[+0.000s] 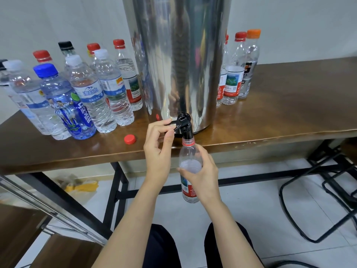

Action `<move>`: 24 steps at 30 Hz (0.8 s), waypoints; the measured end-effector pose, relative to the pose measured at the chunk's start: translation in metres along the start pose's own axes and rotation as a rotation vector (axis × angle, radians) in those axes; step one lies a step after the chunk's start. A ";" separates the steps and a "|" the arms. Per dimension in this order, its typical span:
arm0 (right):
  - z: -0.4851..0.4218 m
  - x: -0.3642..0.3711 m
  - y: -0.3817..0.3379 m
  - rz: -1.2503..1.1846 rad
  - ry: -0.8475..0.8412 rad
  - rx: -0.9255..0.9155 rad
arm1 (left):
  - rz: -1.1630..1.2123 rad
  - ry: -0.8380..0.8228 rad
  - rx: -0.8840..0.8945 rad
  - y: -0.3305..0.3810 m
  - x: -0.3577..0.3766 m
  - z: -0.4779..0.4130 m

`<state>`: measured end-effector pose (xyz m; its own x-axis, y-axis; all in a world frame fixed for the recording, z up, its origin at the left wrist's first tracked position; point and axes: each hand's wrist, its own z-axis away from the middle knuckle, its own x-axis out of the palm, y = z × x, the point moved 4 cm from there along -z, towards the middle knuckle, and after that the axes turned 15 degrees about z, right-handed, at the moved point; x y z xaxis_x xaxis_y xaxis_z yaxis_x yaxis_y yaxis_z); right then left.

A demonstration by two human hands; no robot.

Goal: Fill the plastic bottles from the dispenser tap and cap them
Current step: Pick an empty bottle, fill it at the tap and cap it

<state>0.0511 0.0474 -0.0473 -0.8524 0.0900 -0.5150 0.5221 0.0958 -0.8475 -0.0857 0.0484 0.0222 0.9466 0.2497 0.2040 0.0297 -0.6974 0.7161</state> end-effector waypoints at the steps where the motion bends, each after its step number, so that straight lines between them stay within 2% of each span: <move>1: 0.000 0.000 0.000 0.001 0.004 -0.002 | 0.003 -0.006 -0.002 0.000 0.000 0.000; 24: 0.000 0.001 0.000 0.006 0.011 -0.009 | 0.012 0.003 -0.023 0.001 0.000 0.000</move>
<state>0.0502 0.0479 -0.0475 -0.8488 0.1014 -0.5189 0.5278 0.1043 -0.8430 -0.0853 0.0484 0.0229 0.9458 0.2438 0.2143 0.0115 -0.6849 0.7286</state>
